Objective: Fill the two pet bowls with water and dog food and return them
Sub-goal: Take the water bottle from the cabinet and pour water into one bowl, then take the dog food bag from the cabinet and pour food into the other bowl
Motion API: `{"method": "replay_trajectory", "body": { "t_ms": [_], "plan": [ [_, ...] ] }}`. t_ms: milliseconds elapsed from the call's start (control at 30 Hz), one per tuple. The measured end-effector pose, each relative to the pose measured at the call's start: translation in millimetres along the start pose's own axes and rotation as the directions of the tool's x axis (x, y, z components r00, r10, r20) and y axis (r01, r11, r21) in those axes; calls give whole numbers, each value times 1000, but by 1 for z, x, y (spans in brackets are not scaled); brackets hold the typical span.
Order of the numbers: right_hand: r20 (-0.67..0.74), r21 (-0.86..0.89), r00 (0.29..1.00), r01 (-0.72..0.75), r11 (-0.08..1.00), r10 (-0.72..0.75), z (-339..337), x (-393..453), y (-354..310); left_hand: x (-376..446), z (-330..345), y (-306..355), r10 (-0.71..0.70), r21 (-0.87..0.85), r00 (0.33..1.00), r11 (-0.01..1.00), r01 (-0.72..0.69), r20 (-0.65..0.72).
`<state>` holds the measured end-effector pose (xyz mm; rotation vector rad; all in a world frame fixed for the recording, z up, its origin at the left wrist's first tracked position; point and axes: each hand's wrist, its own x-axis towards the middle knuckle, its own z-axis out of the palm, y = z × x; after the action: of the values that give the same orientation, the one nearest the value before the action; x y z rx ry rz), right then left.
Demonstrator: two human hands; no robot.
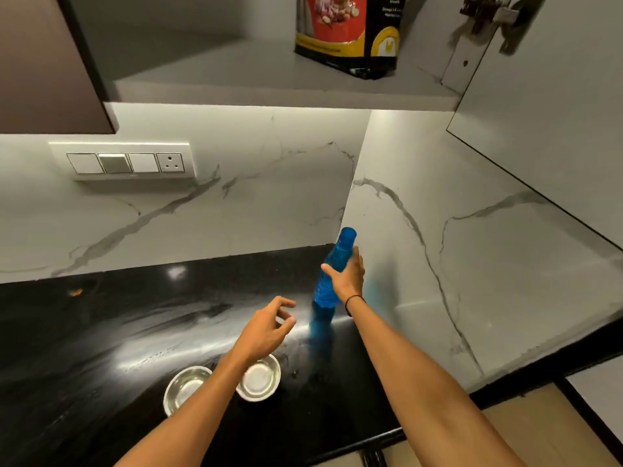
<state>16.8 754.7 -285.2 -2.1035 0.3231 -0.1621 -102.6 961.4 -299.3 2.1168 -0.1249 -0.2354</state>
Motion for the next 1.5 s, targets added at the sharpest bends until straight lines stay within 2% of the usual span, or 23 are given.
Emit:
{"method": "replay_trajectory", "body": {
  "t_ms": [233,333,433,567,733,867,1000,1233,1300,1367,1500],
  "plan": [
    [53,13,999,-3,1000,2,20,28,-8,24,-31,6,-39,42,995,998,43,-93],
    [67,-60,997,-22,998,26,18,25,-7,30,-35,19,-26,30,992,999,30,-122],
    [-16,-115,999,-43,992,42,11,9,-9,34,-38,35,-10,18,992,1000,13,-123],
    [-229,-113,962,126,986,-150,-8,-27,-16,34,-41,58,27,24,991,999,-24,-128],
    [-310,-35,857,423,905,-412,-48,-49,-70,33,-56,110,167,10,973,986,-168,-161],
    [-392,64,728,631,773,-562,-94,-60,-145,32,-81,177,371,43,901,928,-371,-227],
    [-435,84,635,734,674,-638,-136,-66,-212,26,-121,251,565,125,760,821,-558,-322],
    [-562,106,505,829,549,-655,-192,-66,-309,17,-185,342,649,123,624,729,-673,-436],
    [-574,112,502,830,546,-646,-203,-59,-332,18,-198,359,658,138,594,715,-685,-462],
    [-567,133,533,812,569,-628,-209,-49,-354,22,-208,374,666,148,577,705,-693,-472],
    [-489,63,664,674,736,-566,-214,-18,-387,35,-220,395,632,119,576,720,-683,-518]
  ]
}}
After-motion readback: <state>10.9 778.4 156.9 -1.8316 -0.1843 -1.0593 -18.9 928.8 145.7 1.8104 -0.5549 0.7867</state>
